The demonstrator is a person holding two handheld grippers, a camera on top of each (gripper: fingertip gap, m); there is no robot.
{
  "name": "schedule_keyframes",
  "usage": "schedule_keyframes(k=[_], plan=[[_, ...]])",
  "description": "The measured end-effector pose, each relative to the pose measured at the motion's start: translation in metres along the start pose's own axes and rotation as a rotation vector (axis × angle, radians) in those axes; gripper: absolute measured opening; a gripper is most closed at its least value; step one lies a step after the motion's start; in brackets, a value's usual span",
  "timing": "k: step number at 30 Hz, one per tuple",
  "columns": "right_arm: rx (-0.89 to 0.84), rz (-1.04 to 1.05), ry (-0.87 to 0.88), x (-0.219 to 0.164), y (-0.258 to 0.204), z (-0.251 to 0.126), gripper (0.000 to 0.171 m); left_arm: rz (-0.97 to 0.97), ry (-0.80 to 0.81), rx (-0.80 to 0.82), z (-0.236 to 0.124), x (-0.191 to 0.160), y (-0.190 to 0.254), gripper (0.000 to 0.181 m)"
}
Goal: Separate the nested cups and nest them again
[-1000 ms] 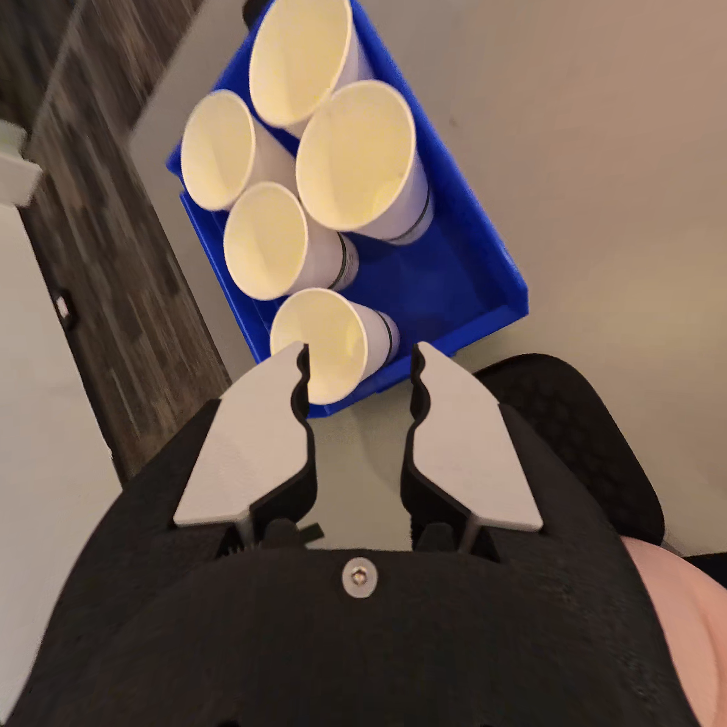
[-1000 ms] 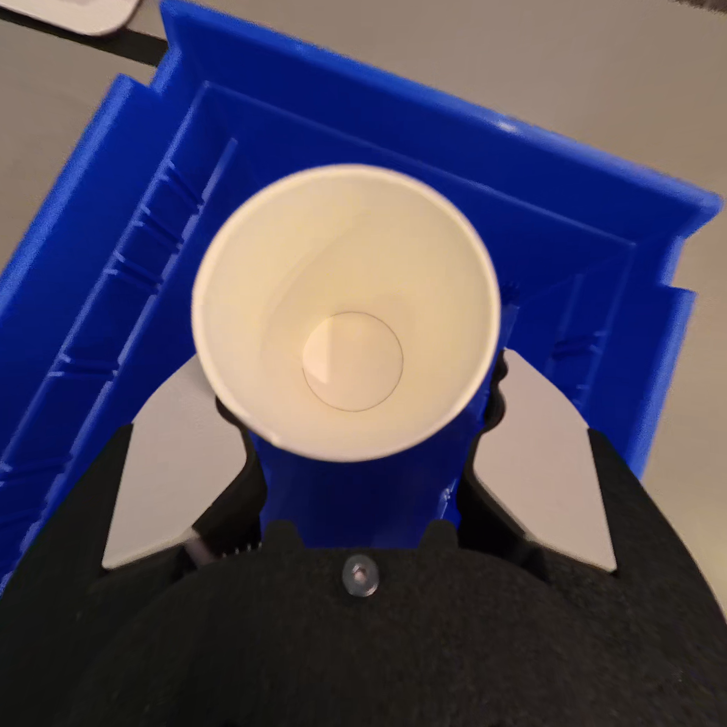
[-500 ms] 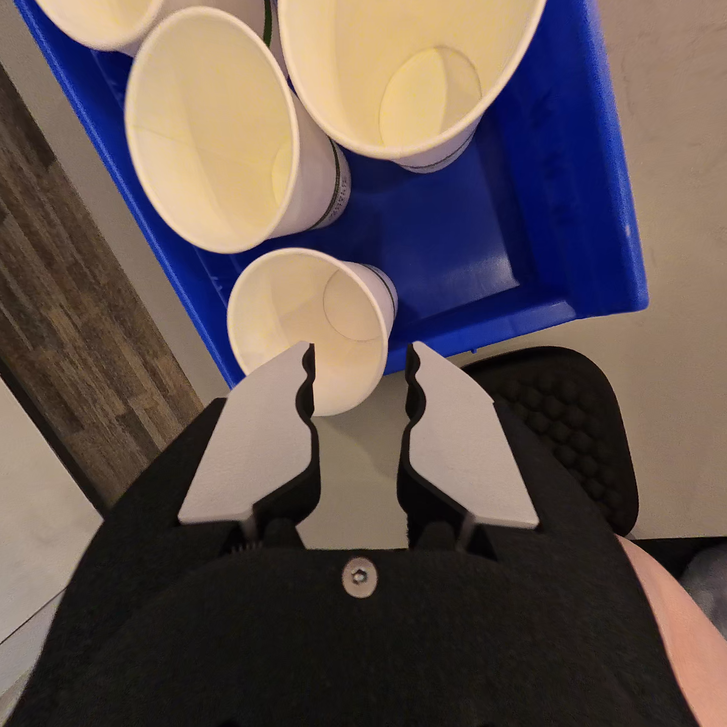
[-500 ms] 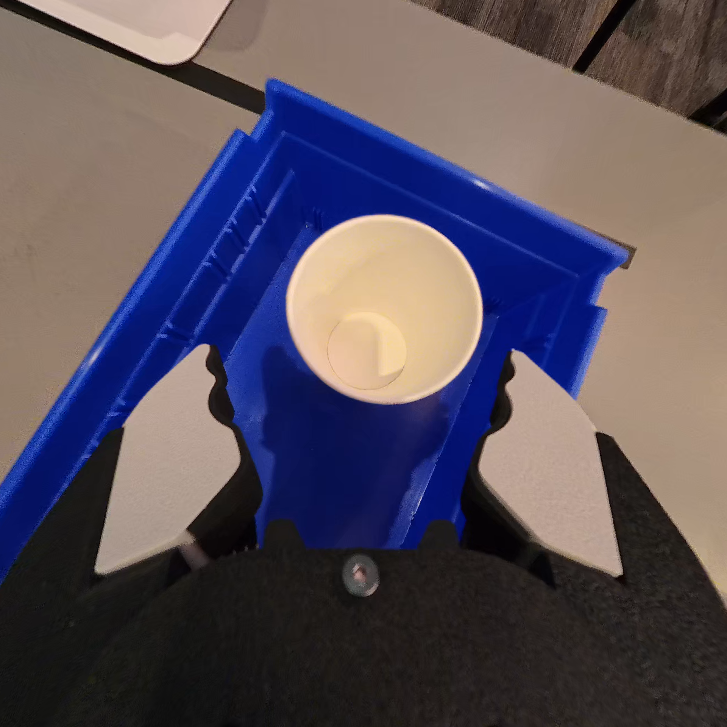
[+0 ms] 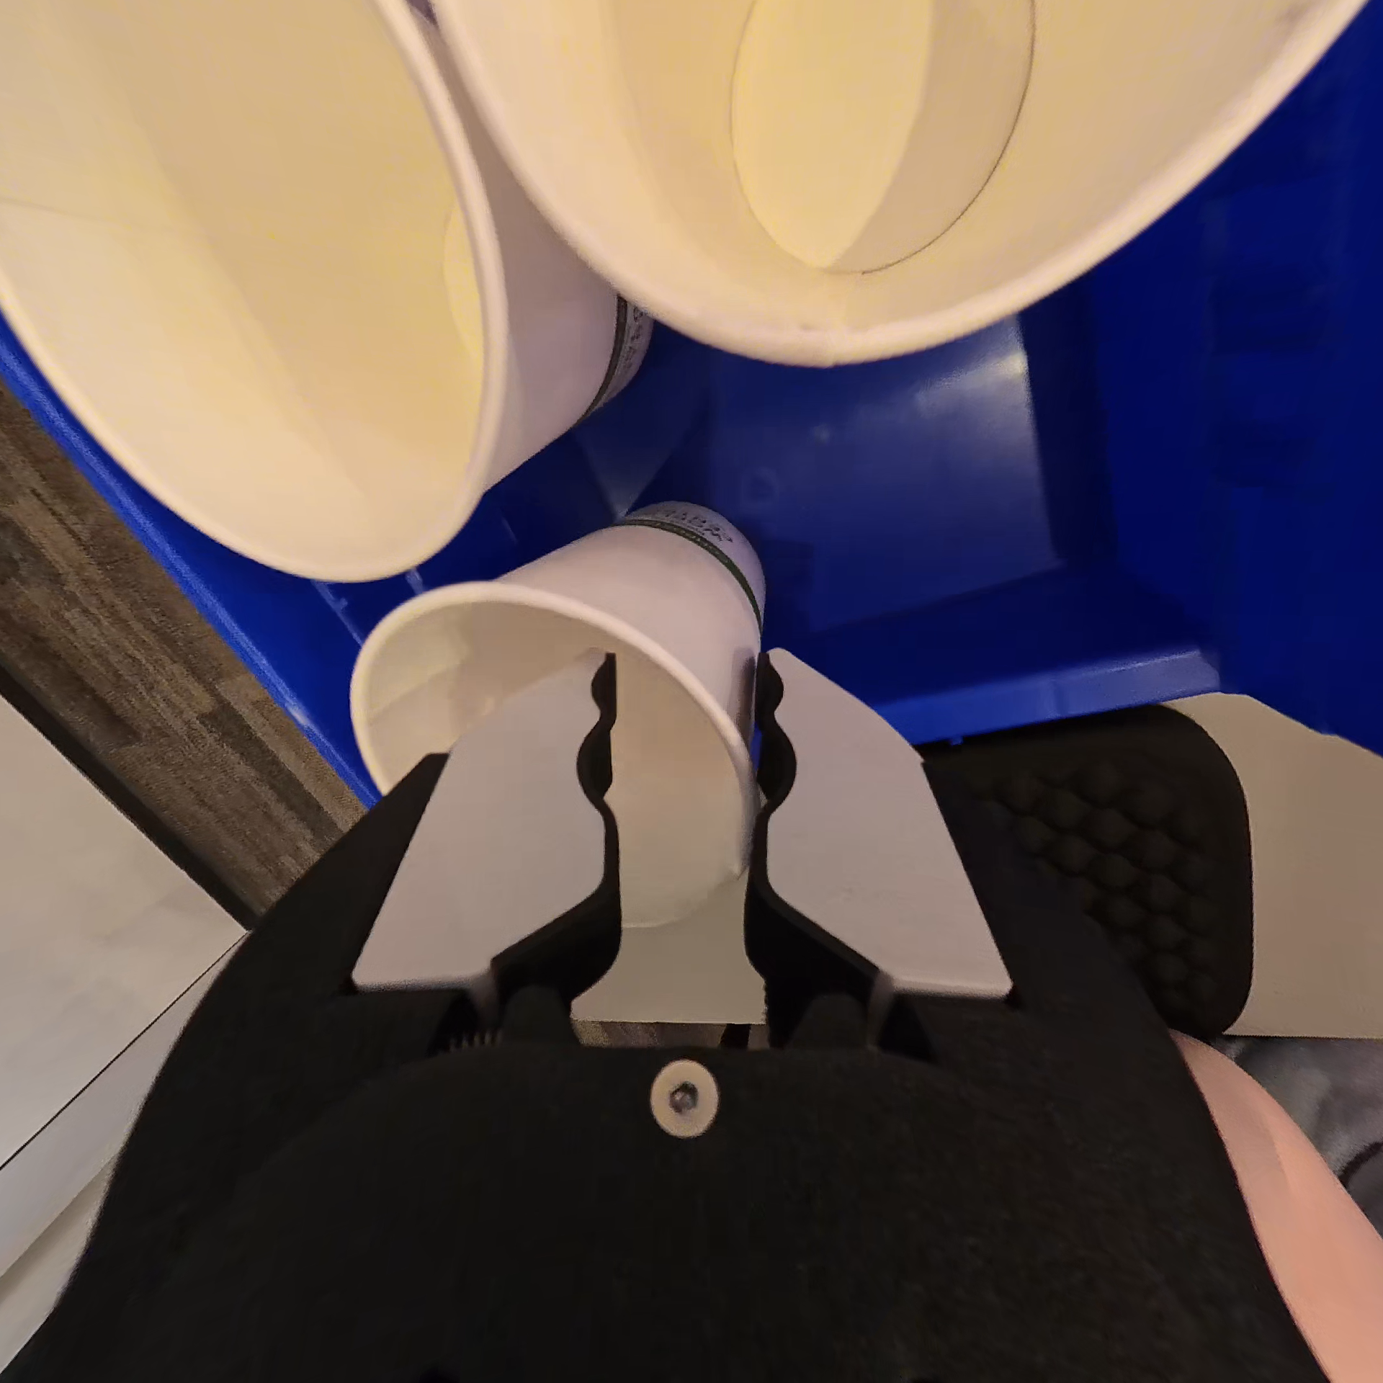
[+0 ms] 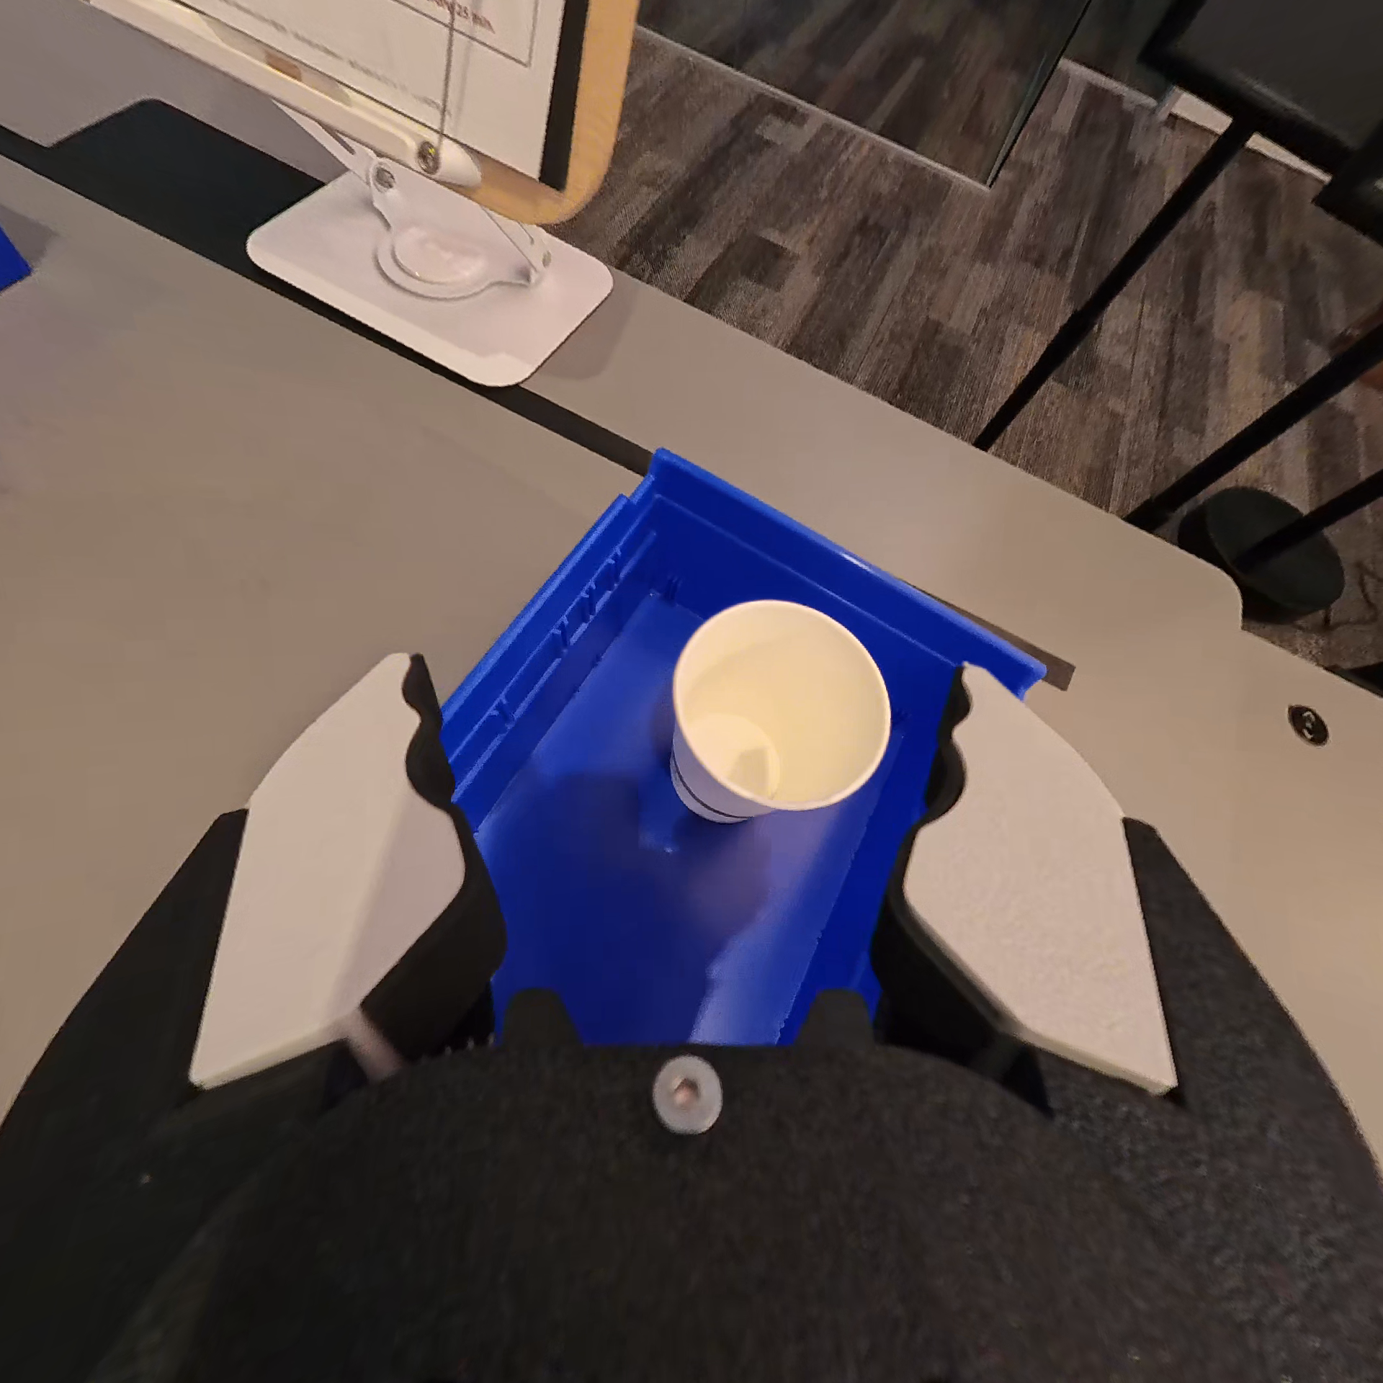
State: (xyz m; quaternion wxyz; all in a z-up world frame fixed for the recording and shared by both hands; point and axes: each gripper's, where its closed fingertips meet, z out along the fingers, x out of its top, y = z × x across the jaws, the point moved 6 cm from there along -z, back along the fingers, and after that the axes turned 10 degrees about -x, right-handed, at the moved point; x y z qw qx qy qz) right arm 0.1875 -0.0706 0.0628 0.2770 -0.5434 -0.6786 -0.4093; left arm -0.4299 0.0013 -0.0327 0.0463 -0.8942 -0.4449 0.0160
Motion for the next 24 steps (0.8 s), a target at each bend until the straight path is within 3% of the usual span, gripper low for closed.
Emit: schedule_keyframes(k=[2,9,18,24], plan=[[0.000,-0.007,0.012,0.003,-0.002,-0.003,0.123,-0.007,-0.015,-0.012,0.004,0.000,-0.001,0.035],[0.009,-0.004,0.020,0.003,-0.002,-0.004,0.122,0.007,-0.011,-0.076,0.008,-0.001,-0.001,0.005],[0.018,-0.020,-0.003,0.001,-0.006,0.002,0.121,0.026,0.017,-0.119,0.000,-0.004,0.003,0.003],[0.017,-0.053,-0.003,0.005,-0.014,0.003,0.119,0.076,0.152,-0.062,-0.042,-0.017,0.021,0.003]])
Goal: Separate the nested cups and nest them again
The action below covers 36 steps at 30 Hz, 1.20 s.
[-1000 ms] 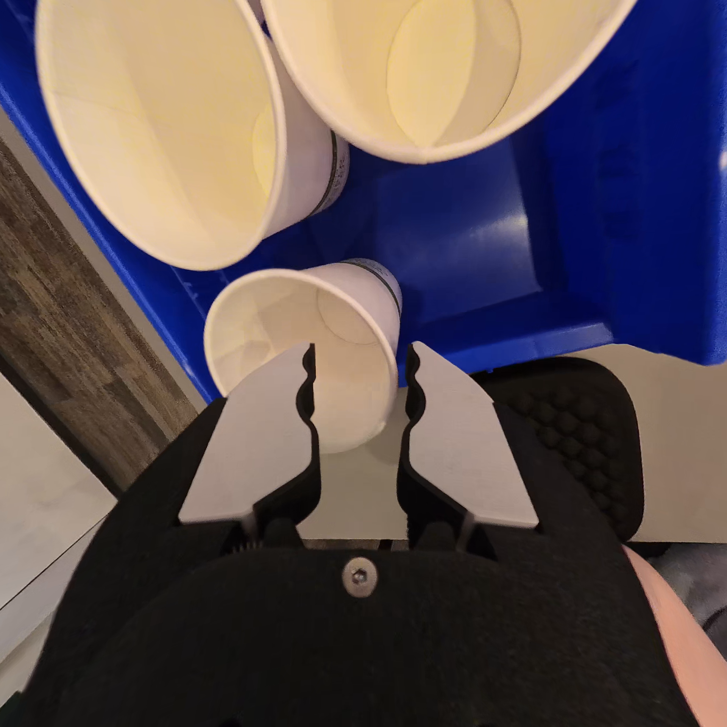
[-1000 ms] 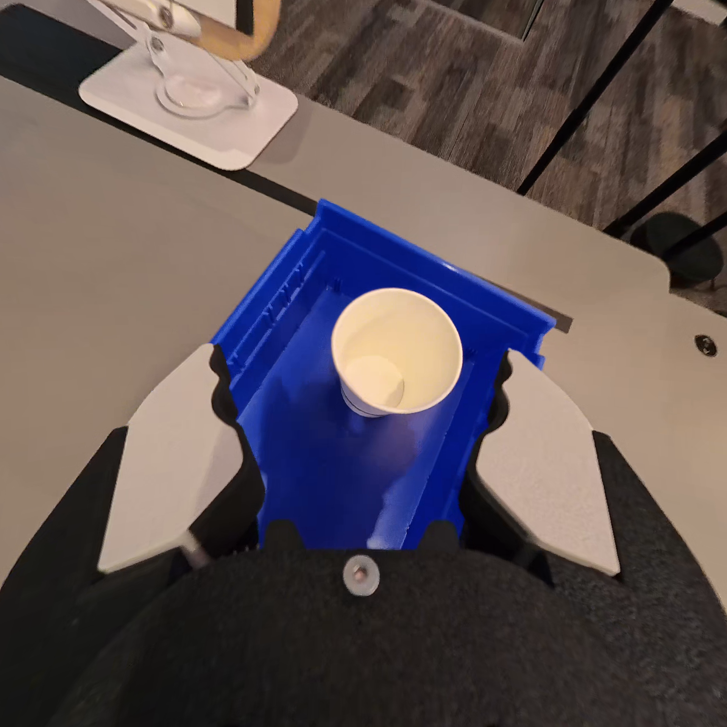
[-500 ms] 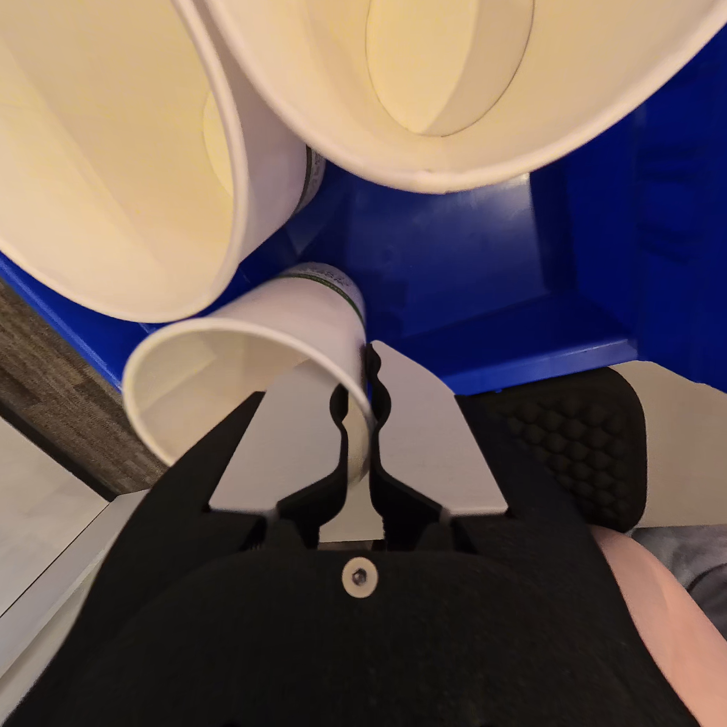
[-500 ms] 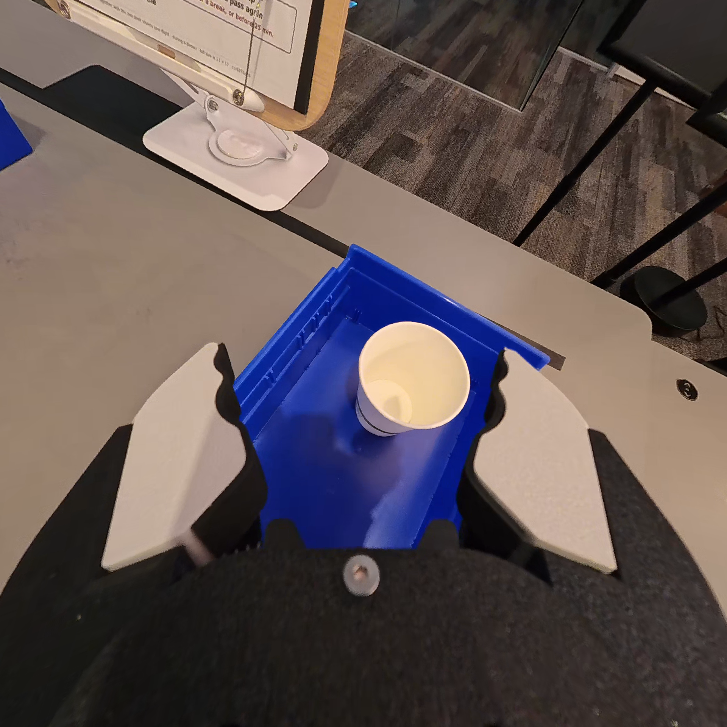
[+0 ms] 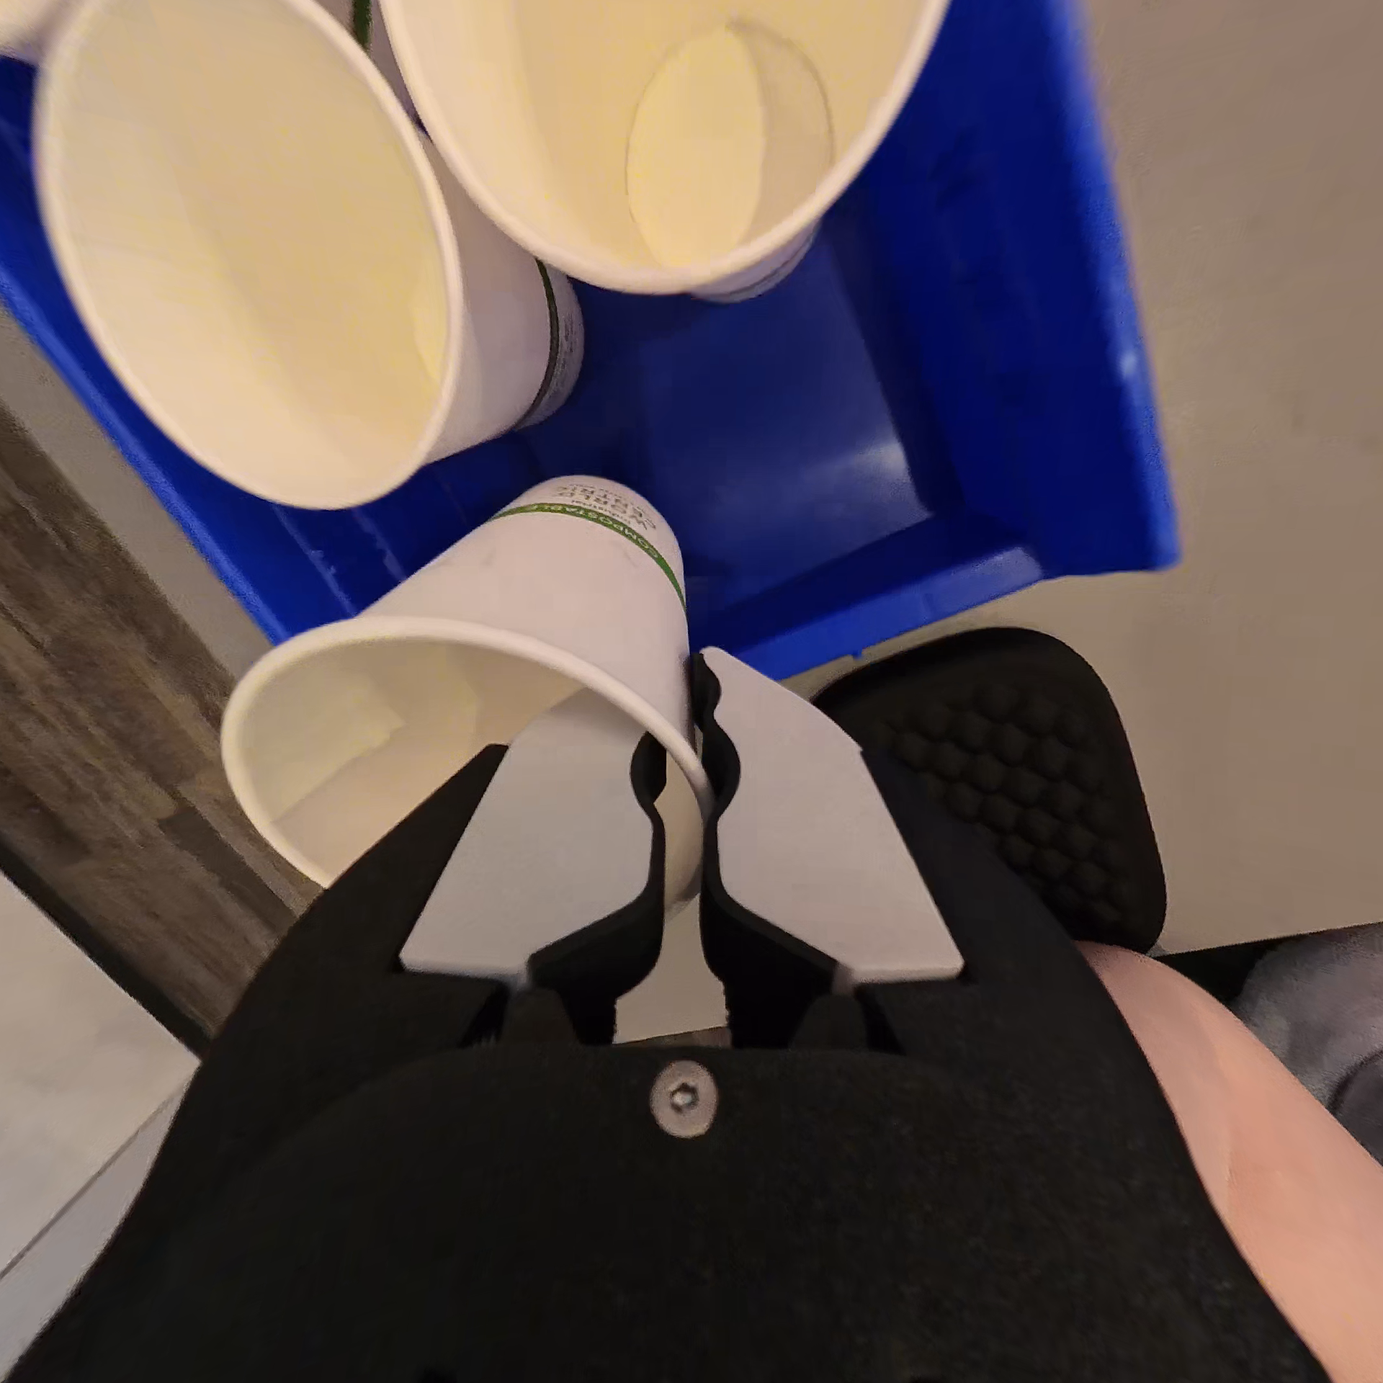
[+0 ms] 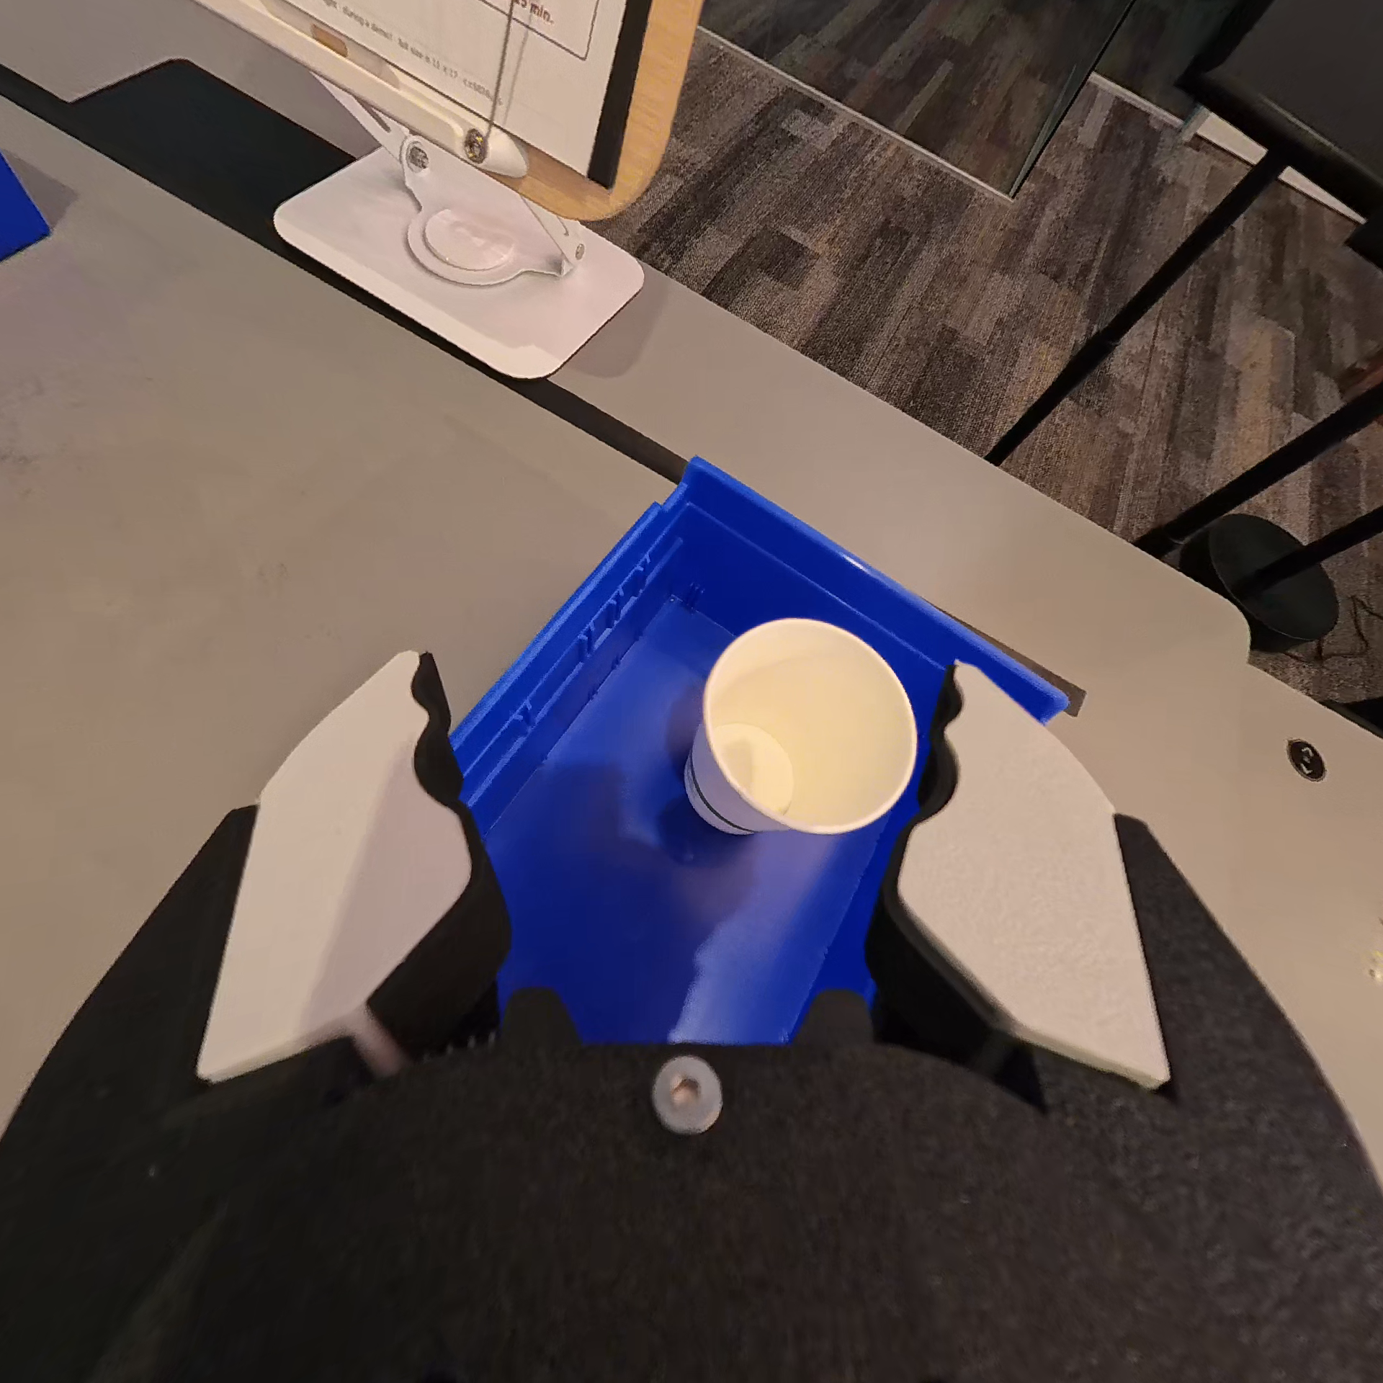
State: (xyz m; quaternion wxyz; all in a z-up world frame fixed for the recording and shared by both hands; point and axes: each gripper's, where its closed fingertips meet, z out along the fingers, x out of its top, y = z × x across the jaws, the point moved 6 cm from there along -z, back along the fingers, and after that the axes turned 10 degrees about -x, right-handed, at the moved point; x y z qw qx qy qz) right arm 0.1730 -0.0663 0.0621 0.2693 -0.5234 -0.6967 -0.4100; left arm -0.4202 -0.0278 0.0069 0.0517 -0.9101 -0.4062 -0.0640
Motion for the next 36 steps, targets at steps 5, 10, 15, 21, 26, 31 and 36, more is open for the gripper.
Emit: schedule_keyframes(k=[5,10,15,21,26,31,36], plan=[[0.008,-0.054,0.048,0.015,-0.017,-0.008,0.115,0.161,0.191,0.113,-0.050,-0.006,0.041,0.003],[0.143,-0.143,0.167,0.041,-0.066,-0.023,0.115,0.470,0.239,0.219,-0.069,-0.010,0.098,0.003],[0.521,-0.276,0.346,0.064,-0.154,-0.046,0.113,0.831,0.365,0.189,-0.081,-0.003,0.153,0.003],[0.946,-0.438,0.430,0.055,-0.241,-0.064,0.112,1.297,0.414,-0.061,-0.062,0.016,0.222,0.003],[1.172,-0.467,0.388,0.039,-0.268,-0.062,0.113,1.398,0.337,-0.197,-0.027,0.043,0.240,0.003],[1.262,-0.458,0.276,0.025,-0.279,-0.044,0.112,1.469,0.357,-0.297,-0.007,0.061,0.251,0.003],[1.399,-0.450,0.093,0.004,-0.286,-0.028,0.106,1.512,0.353,-0.338,0.001,0.062,0.256,0.003]])
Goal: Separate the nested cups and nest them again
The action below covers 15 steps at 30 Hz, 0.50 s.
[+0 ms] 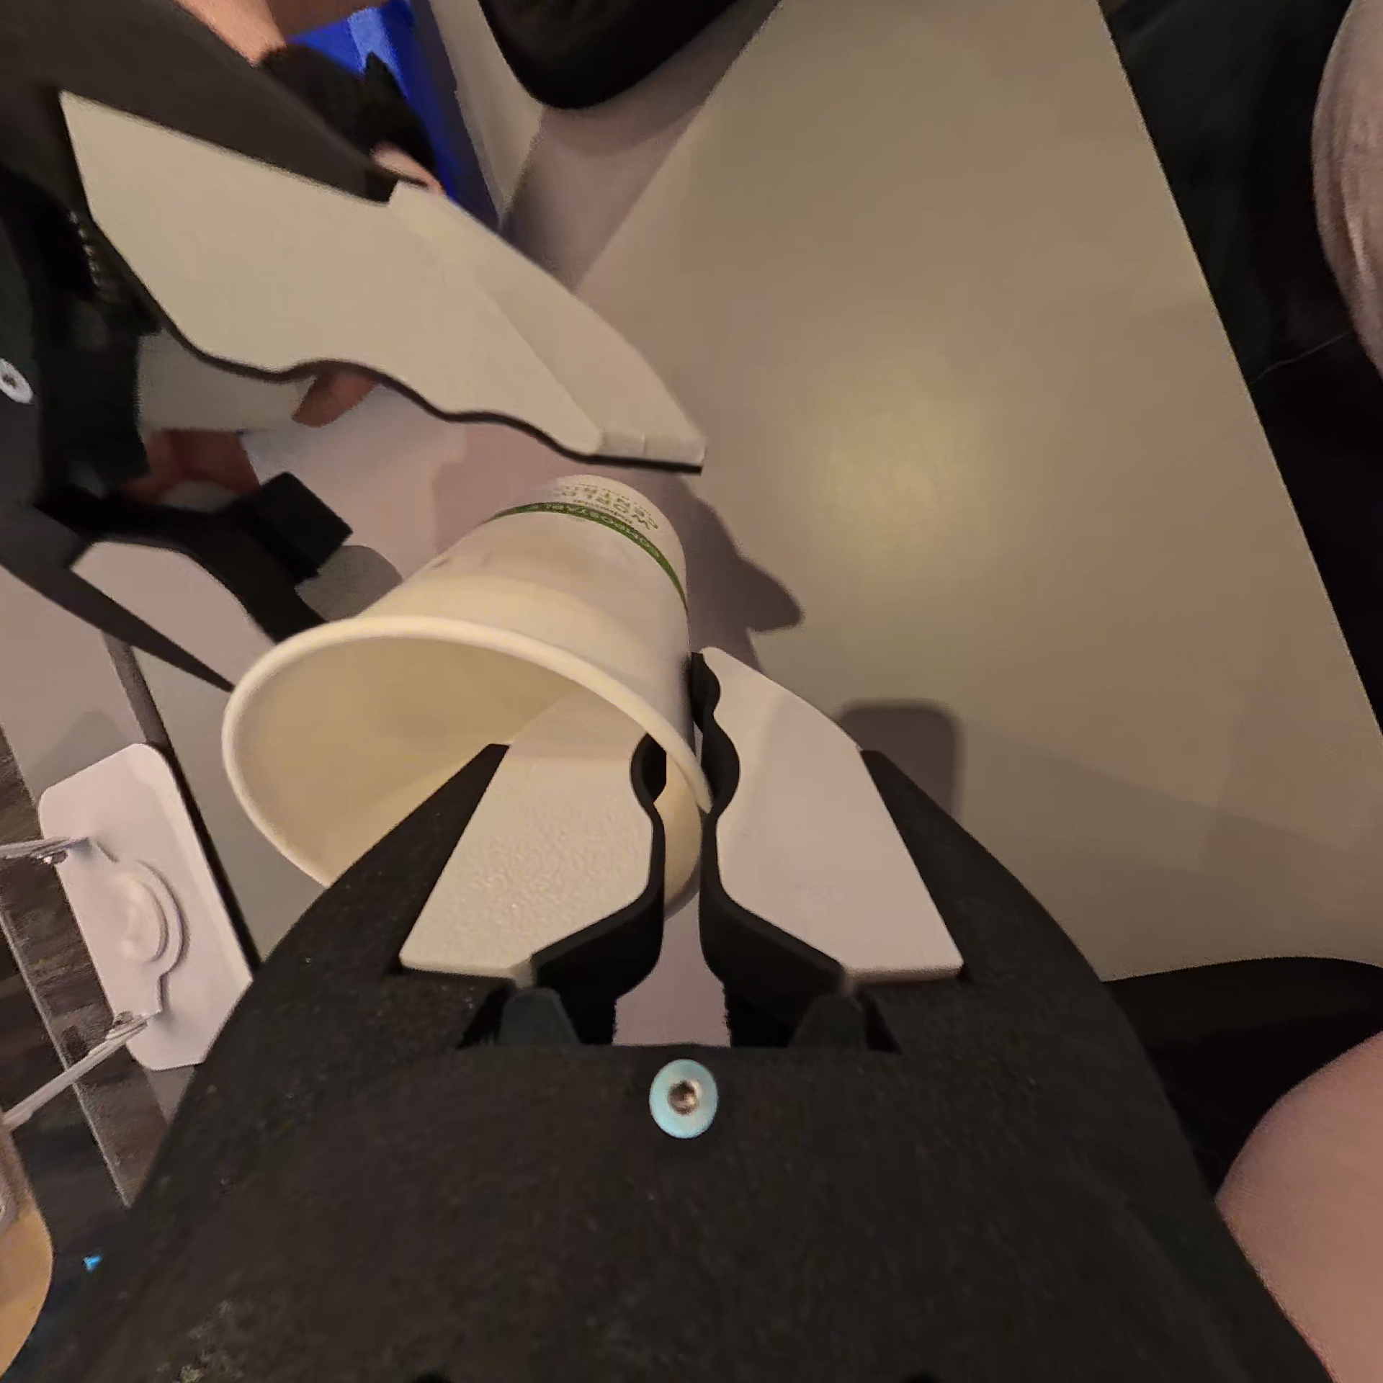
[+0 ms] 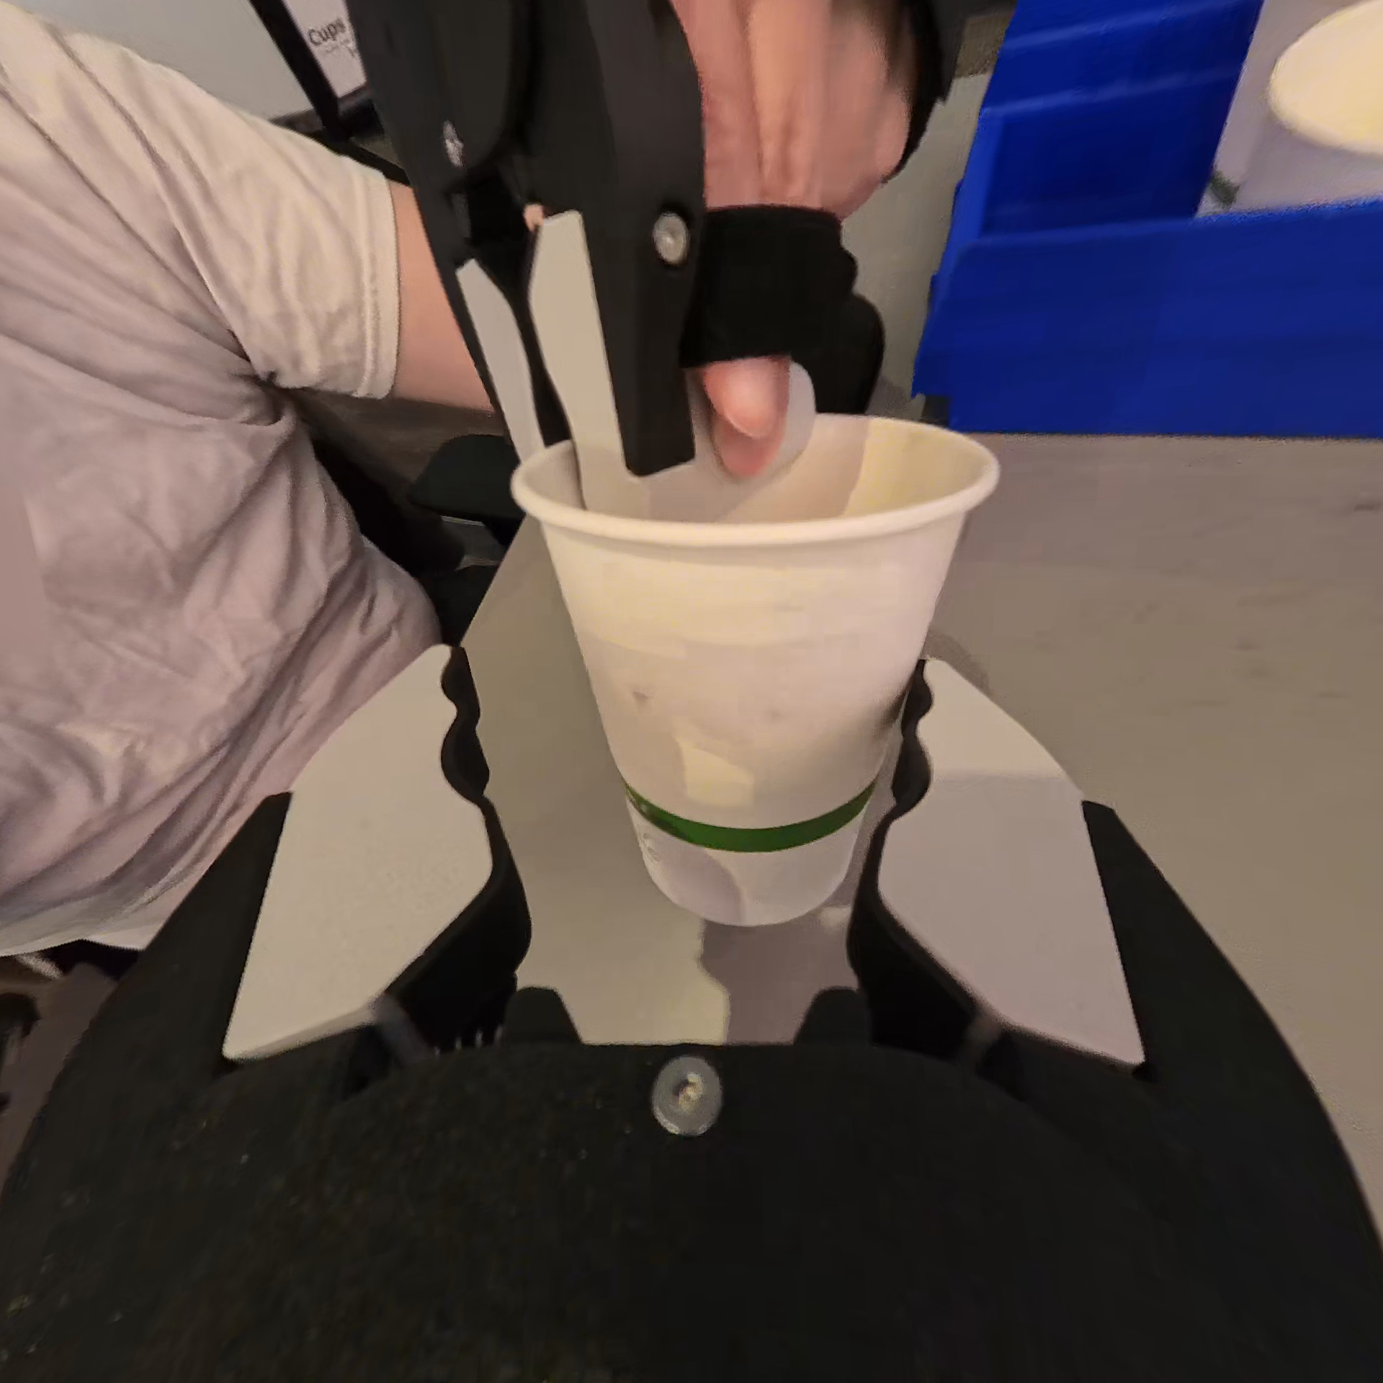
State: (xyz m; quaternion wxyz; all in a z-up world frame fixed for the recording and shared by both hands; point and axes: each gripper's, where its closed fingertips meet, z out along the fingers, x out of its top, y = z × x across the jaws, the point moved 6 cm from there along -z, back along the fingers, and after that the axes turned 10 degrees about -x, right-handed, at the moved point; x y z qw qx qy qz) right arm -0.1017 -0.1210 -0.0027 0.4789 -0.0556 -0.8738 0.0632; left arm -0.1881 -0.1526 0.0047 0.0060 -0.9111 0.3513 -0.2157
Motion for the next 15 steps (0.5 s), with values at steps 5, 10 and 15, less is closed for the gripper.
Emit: schedule_keyframes(k=[5,10,15], plan=[[0.104,0.080,0.005,-0.006,0.005,0.005,0.091,0.036,0.029,0.002,0.001,0.007,0.002,0.003],[0.134,0.062,-0.015,-0.009,0.002,0.010,0.090,0.053,0.034,-0.014,0.003,0.009,0.004,0.003],[0.191,0.059,-0.068,-0.016,-0.003,0.015,0.088,0.067,0.038,-0.080,0.008,0.013,0.010,0.003]])
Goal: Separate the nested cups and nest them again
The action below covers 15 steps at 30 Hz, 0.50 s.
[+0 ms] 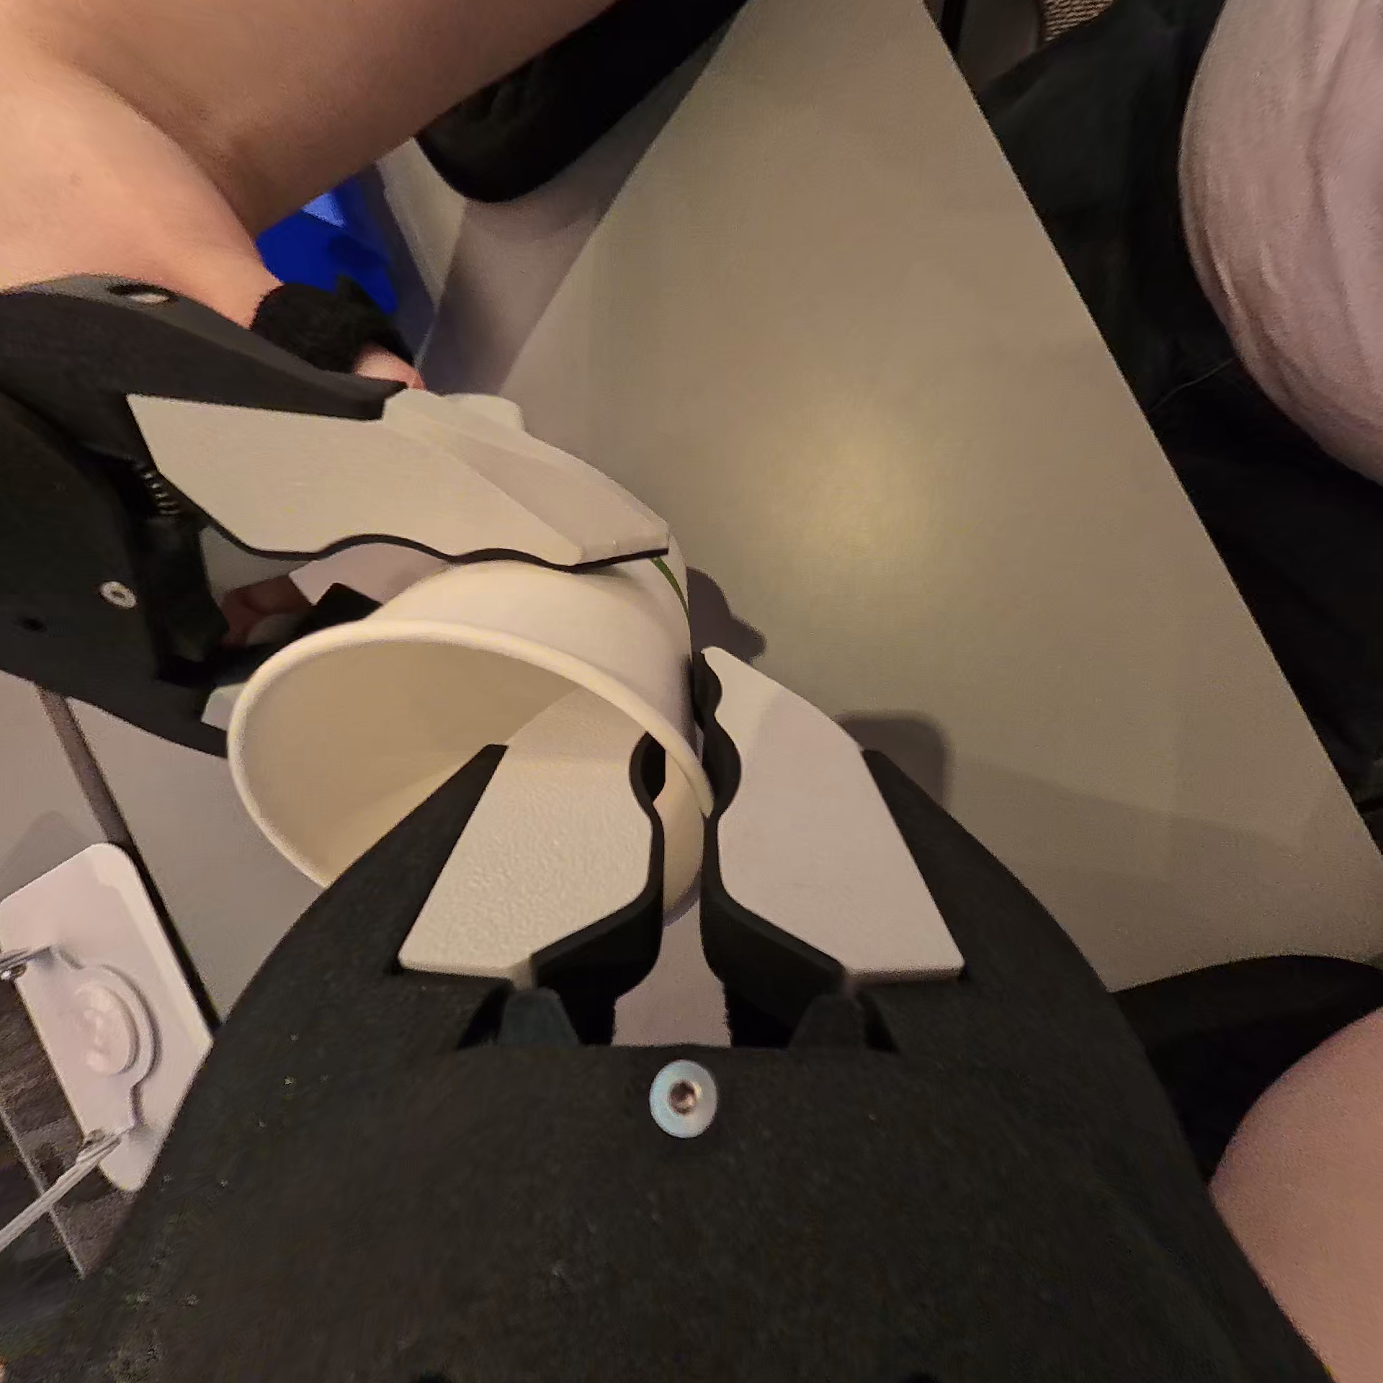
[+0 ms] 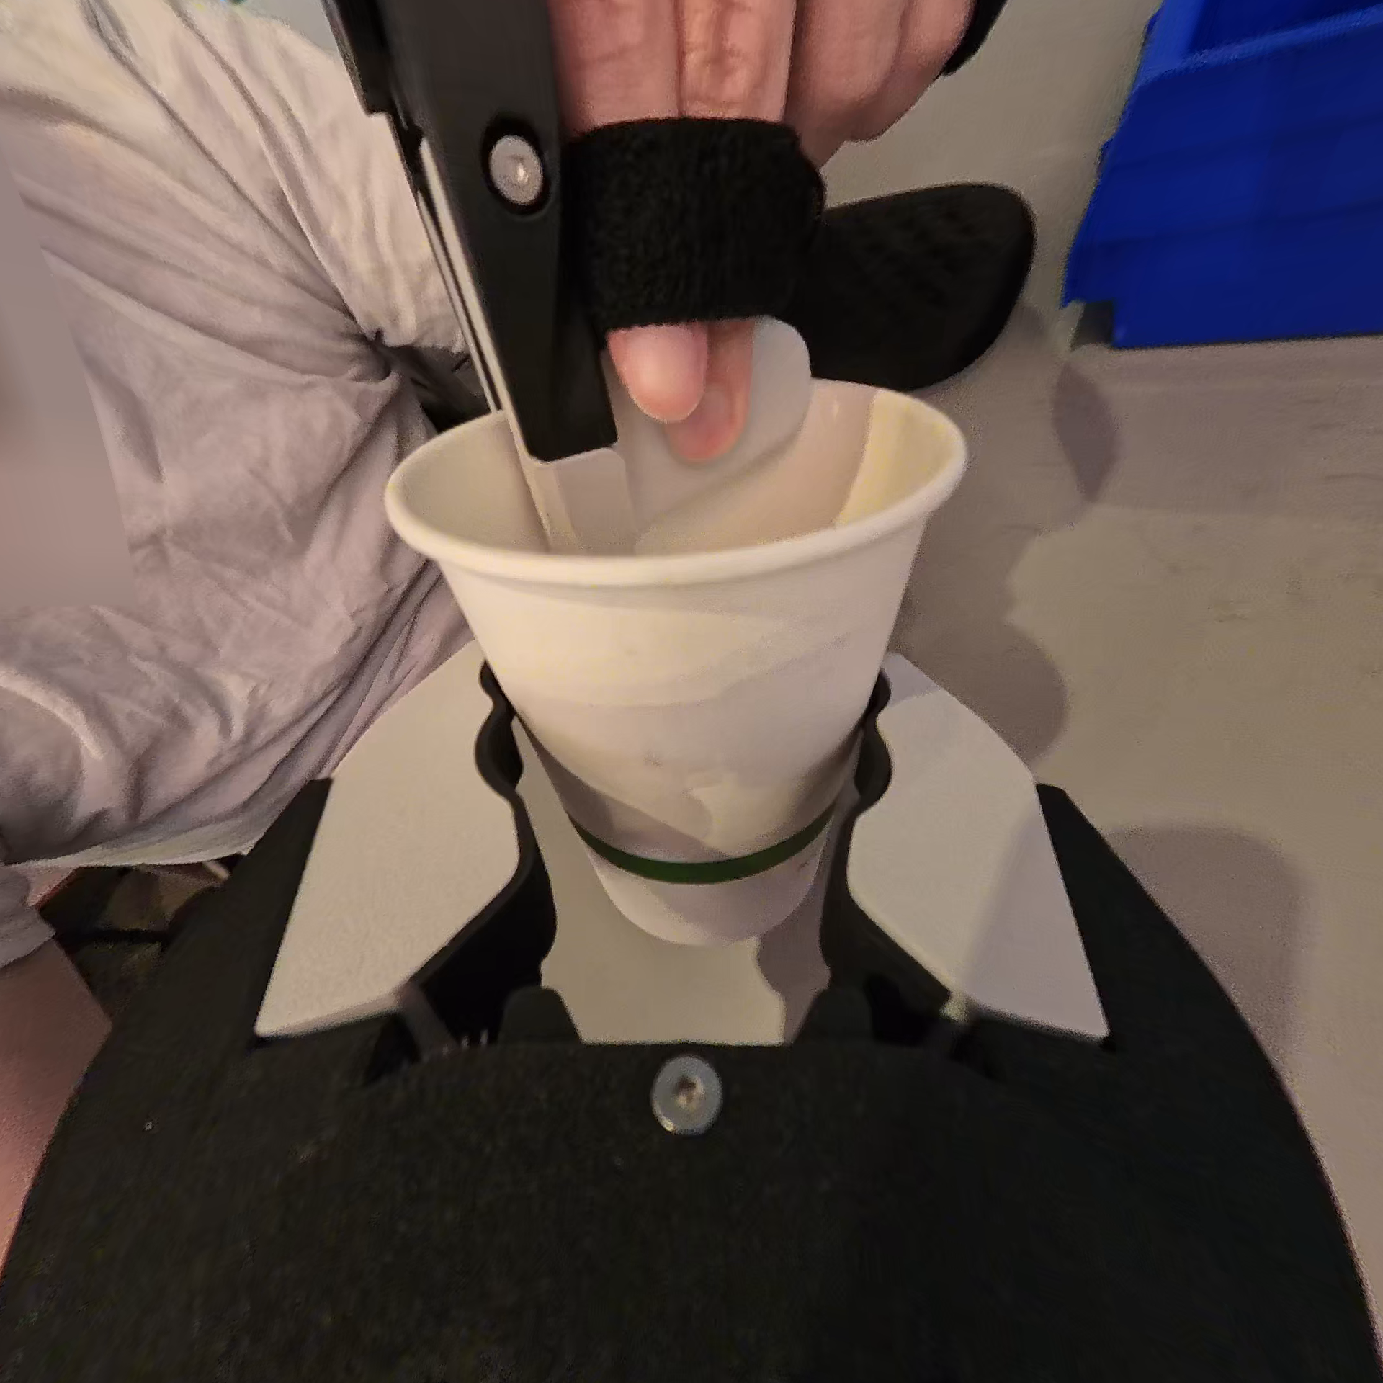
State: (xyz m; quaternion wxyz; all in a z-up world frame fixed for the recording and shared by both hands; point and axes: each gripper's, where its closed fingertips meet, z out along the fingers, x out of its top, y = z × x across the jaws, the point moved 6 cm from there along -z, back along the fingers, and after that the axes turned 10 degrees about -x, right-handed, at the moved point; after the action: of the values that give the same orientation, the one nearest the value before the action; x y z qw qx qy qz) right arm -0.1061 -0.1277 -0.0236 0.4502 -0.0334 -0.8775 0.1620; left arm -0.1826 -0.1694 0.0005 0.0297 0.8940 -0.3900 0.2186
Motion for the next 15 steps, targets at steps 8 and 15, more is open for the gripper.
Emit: schedule_keyframes(k=[8,15], plan=[[0.038,-0.012,-0.022,-0.002,-0.004,0.003,0.088,0.011,0.021,0.044,-0.001,0.005,-0.002,0.011],[-0.006,0.003,0.020,0.001,0.003,-0.004,0.088,-0.053,0.159,0.220,-0.031,0.007,-0.014,0.069]])
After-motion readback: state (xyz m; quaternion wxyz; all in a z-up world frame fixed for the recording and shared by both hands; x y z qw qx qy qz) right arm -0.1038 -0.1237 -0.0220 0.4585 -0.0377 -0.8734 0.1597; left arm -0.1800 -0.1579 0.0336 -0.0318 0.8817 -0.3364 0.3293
